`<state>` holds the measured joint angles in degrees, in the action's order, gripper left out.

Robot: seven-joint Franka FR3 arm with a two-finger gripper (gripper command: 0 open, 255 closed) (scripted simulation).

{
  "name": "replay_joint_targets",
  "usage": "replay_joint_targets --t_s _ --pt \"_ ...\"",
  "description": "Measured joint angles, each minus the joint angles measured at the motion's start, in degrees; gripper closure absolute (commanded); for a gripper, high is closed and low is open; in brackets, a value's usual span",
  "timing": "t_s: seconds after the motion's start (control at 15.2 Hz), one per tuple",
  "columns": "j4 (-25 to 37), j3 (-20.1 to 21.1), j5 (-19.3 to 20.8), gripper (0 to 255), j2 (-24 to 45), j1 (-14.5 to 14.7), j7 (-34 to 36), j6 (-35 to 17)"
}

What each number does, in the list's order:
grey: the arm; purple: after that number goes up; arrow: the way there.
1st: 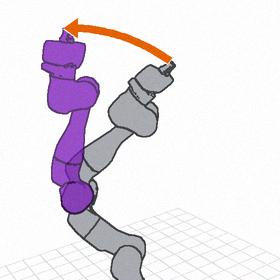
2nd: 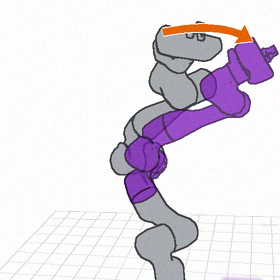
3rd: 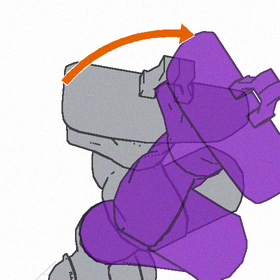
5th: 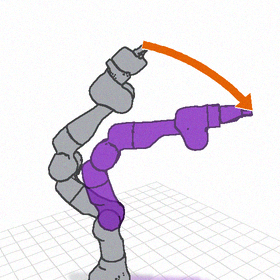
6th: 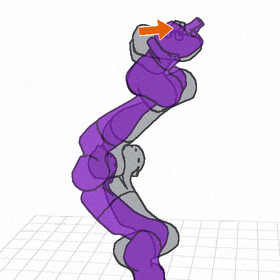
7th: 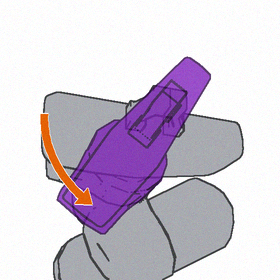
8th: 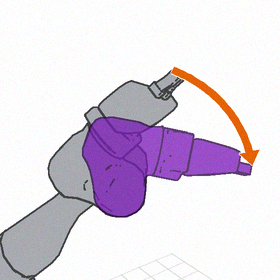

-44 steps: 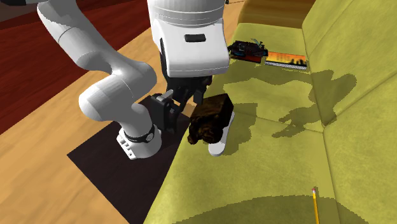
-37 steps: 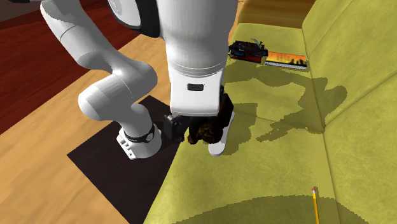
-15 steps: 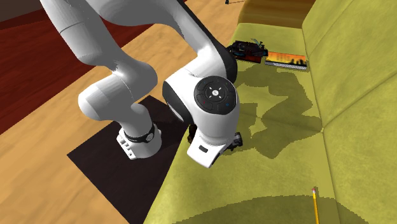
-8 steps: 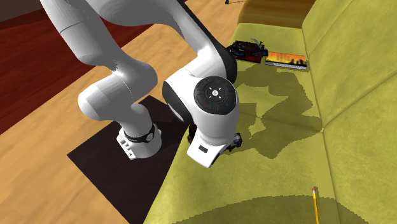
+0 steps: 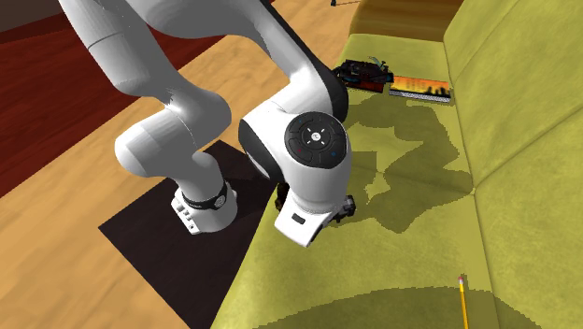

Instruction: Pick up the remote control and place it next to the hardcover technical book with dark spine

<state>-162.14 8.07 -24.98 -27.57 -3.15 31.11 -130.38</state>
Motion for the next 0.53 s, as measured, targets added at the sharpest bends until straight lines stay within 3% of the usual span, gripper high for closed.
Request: replay_joint_targets --t_s 0.53 --pt "2.6 -0.4 1.9 255 -4.5 -0.7 2.1 7.0"
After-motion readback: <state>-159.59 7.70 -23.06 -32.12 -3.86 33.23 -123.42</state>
